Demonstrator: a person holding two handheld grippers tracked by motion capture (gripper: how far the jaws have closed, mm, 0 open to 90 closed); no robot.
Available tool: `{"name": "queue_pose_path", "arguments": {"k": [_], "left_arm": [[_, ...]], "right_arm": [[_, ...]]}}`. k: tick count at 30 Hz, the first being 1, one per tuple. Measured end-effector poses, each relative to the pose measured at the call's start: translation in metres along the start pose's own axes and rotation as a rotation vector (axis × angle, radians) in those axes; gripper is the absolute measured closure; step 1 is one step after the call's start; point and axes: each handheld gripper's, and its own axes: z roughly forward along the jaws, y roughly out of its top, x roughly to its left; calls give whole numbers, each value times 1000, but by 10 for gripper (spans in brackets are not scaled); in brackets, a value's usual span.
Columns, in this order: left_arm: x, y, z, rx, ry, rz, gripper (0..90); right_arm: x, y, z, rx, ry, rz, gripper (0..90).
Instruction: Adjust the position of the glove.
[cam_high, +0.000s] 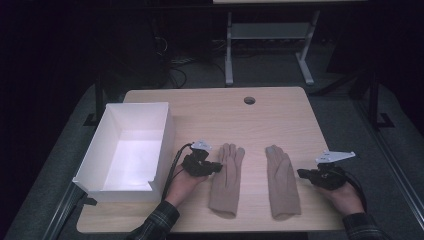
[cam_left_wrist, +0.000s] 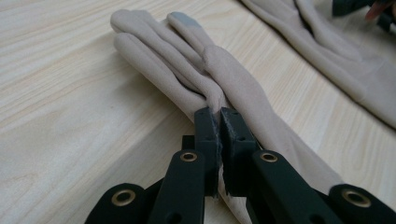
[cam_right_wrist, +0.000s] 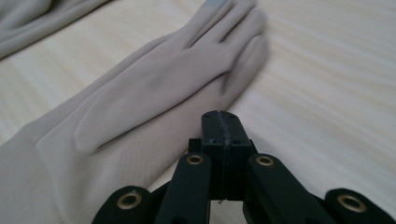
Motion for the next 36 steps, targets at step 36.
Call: {"name": "queue_pose_path", "arguments": {"k": [36], "left_arm": [[-24, 39, 18, -77, -180, 7, 857]], "right_arm": [[52, 35, 52, 30, 209, -124, 900]]}}
